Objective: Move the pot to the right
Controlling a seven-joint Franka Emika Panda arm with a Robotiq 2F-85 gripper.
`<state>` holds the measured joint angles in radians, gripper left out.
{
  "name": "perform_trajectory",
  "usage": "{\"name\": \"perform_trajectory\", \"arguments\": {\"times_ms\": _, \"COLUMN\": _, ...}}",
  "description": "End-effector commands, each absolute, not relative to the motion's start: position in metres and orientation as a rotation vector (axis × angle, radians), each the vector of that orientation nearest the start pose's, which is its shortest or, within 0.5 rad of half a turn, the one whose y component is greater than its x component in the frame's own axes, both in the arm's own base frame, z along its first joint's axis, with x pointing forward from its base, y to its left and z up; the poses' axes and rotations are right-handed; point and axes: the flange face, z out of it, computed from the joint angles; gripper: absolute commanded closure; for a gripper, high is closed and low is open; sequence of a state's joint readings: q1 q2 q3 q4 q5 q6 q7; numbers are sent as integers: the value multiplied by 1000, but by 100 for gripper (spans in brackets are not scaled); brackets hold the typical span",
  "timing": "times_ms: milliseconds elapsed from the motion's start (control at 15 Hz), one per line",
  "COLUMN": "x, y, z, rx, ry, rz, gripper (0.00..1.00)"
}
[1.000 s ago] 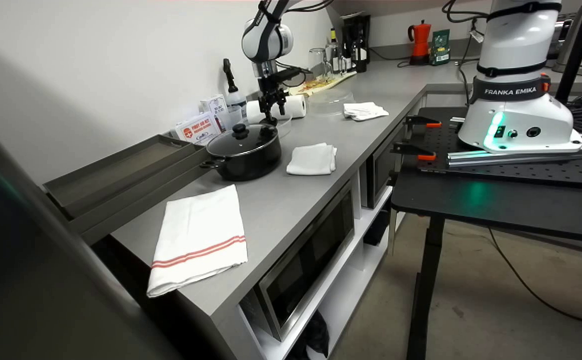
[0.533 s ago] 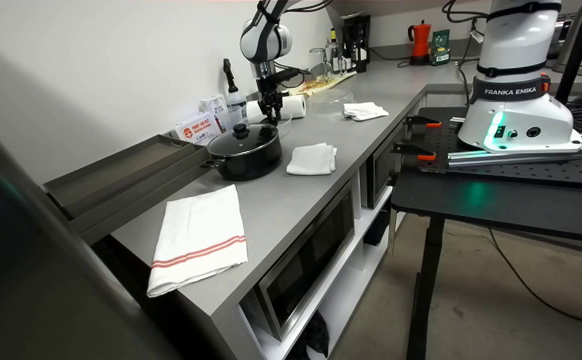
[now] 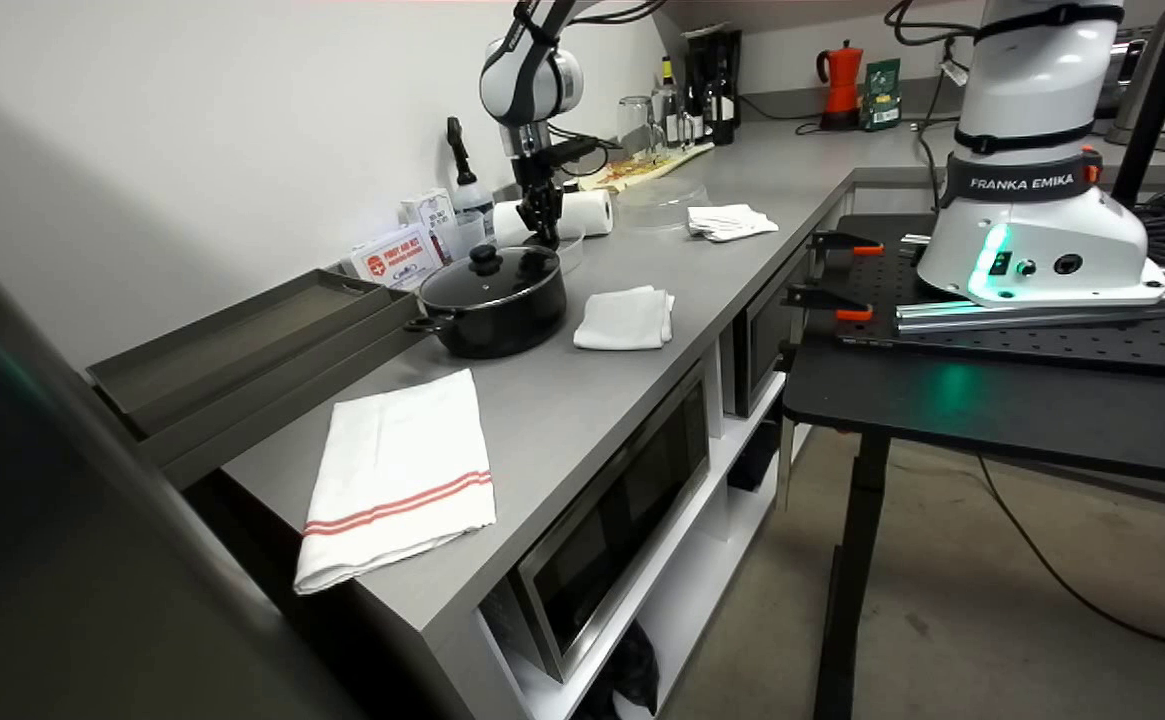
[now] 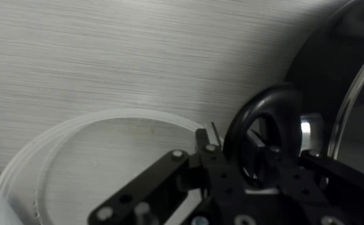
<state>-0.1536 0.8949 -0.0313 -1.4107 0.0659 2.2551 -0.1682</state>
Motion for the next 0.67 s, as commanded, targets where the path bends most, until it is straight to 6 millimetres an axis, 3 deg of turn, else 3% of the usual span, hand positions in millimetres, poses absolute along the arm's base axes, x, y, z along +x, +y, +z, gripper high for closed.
{"name": "perform_trajectory", "arguments": {"times_ms": 0, "x": 708, "y": -126, "z": 160, "rx": -3116, "ry": 51, "rz": 54, "gripper": 96}}
{"name": "perform_trajectory", "arguments": {"times_ms": 67, "x": 708, "y": -125, "z": 159, "rx": -3116, "ry": 49, "rz": 57, "gripper": 100}}
{"name": "perform_trajectory", "arguments": {"times_ms": 600, "x": 697, "y": -128, "z": 160, "rx": -3107, "ry": 27, "rz": 60, "gripper": 98}}
